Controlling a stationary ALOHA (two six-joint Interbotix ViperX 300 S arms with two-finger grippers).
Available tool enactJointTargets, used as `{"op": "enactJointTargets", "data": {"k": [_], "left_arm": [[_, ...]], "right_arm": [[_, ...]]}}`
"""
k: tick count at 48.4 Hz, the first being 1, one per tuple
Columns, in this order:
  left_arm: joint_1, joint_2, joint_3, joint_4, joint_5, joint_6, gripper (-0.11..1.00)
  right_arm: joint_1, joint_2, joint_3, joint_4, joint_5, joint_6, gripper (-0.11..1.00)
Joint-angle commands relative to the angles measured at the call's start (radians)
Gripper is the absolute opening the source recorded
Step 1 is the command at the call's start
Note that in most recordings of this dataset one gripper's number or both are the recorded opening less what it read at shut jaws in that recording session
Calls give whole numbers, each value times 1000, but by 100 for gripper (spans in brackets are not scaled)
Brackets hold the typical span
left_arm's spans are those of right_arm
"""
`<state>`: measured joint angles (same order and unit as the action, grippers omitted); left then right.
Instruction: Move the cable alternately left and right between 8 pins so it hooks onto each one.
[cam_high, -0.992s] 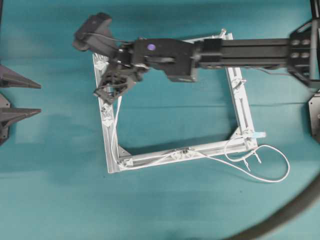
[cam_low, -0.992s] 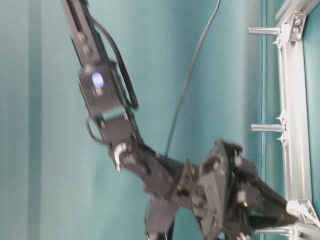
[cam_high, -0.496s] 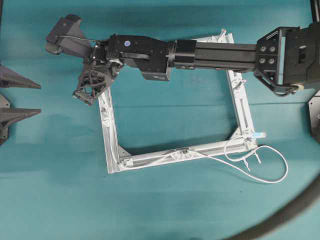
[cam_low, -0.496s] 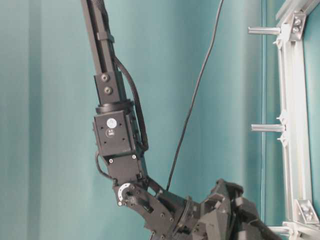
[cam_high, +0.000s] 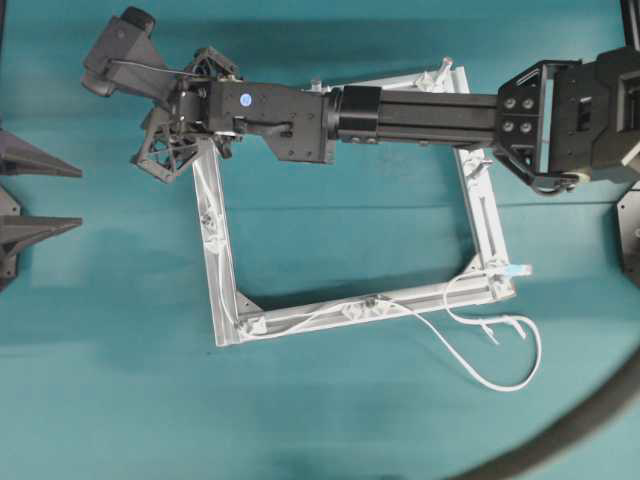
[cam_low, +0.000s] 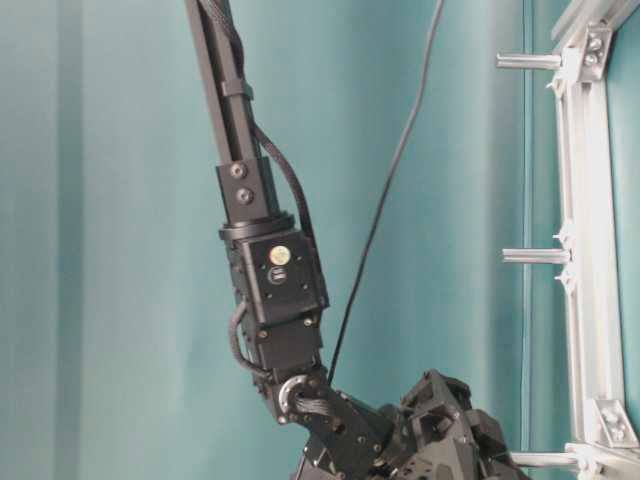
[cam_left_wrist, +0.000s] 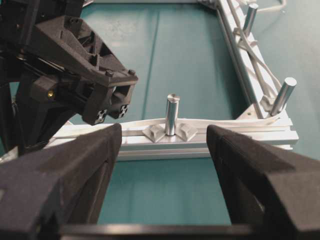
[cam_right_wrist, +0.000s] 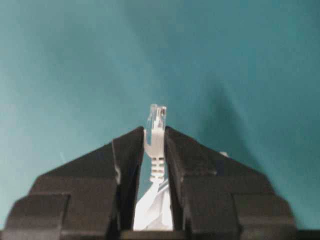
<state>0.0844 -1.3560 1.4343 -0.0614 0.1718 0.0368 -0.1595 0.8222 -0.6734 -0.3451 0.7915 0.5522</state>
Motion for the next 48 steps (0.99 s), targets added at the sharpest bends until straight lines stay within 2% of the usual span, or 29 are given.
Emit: {"op": "enactJointTargets", "data": {"k": [1, 11, 23, 29, 38, 44, 48], "left_arm": [[5, 8, -15, 5, -6, 2, 73], [5, 8, -15, 5, -6, 2, 73], [5, 8, -15, 5, -6, 2, 73], [3, 8, -15, 5, -6, 2, 73], [3, 8, -15, 5, -6, 2, 73], [5, 8, -14, 5, -6, 2, 73], [5, 8, -15, 3, -6, 2, 73]], "right_arm": [[-9, -29, -34, -54, -15, 44, 16], [-23, -31, -34, -140, -26, 161, 16], [-35, -29, -31, -163, 5, 210, 16], [-41, -32, -17, -184, 15, 265, 16], [-31, -69, 51, -273, 14, 393, 16], [-29, -118, 141, -328, 6, 480, 16], [-29, -155, 206, -347, -20, 520, 16]]}}
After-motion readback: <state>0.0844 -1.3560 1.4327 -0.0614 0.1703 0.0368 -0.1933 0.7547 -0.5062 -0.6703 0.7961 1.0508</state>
